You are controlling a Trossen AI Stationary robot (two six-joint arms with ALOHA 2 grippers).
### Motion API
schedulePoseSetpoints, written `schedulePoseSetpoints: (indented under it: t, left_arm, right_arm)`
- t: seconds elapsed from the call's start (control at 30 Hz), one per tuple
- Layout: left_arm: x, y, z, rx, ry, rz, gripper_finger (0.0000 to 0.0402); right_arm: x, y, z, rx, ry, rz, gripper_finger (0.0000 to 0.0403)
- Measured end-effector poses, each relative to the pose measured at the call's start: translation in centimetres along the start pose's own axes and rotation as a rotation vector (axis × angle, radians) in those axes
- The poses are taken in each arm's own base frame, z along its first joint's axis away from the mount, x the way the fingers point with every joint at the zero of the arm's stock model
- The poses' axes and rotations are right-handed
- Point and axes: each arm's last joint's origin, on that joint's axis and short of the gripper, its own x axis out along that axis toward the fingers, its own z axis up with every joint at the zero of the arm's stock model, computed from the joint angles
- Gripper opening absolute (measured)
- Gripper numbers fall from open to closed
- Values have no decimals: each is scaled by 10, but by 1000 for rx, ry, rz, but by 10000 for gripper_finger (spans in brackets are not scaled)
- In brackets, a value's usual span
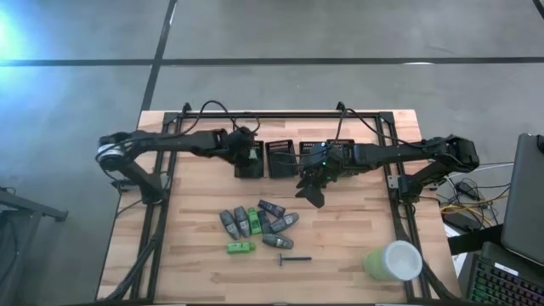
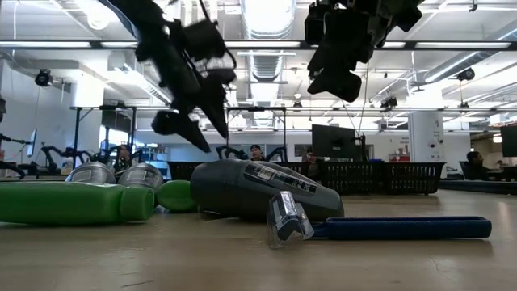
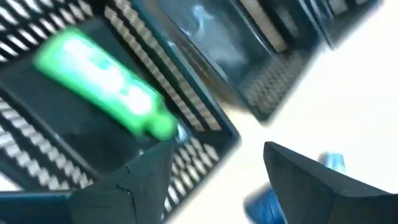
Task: Pick & Place Travel size toiletries
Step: Put the shampoo into the left black basket
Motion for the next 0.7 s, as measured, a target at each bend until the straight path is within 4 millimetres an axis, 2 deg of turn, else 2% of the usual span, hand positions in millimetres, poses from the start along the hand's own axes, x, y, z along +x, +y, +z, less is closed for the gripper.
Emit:
schedulePoseSetpoints:
  t: [0.23,0.33,0.4,0.7]
  left_arm:
    - [-33,-22,-41,198,89,-33,253]
    - [-42,-28,-62,396,116,-93,252]
    - [-46,-32,-75,527,140,-115,252]
    - [-49,-46,-126,786,214,-207,252]
  right_arm:
    - [0,0,0,-1,0,0,165]
    - [0,0,0,-1,0,1,157]
    - [0,0,0,-2,0,1,152]
    - [0,0,0,17,0,4,124]
